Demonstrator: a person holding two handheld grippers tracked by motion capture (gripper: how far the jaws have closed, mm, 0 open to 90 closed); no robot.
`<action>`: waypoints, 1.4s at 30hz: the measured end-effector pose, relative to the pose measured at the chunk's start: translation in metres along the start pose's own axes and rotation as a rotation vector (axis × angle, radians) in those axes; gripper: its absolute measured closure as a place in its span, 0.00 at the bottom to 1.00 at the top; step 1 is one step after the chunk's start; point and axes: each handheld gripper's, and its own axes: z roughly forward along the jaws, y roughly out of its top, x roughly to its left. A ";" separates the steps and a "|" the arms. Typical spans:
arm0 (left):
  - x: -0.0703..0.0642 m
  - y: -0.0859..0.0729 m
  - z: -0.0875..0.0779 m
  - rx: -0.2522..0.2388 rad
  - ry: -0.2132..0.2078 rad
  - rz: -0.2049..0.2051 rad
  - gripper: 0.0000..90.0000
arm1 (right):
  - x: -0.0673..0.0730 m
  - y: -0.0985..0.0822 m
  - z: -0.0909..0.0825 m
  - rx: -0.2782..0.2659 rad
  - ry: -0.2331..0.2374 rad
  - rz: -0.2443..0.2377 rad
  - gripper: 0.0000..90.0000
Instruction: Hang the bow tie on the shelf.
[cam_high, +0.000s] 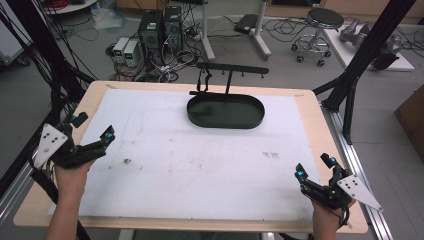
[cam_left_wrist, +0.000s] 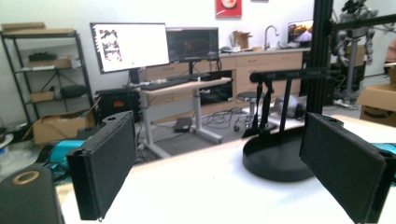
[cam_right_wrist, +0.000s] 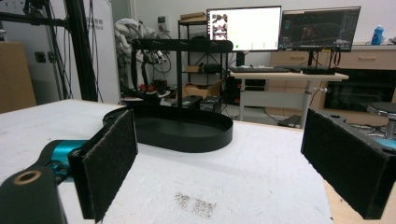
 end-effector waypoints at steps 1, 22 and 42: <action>0.000 -0.003 -0.005 0.001 0.010 -0.008 0.13 | 0.001 0.001 0.000 0.003 0.004 0.000 0.11; 0.016 -0.055 -0.038 0.083 0.070 -0.078 0.13 | 0.013 0.002 -0.001 0.032 0.025 -0.038 0.11; 0.015 -0.055 -0.037 0.077 0.041 -0.094 0.13 | 0.016 0.001 -0.001 0.043 0.023 -0.025 0.11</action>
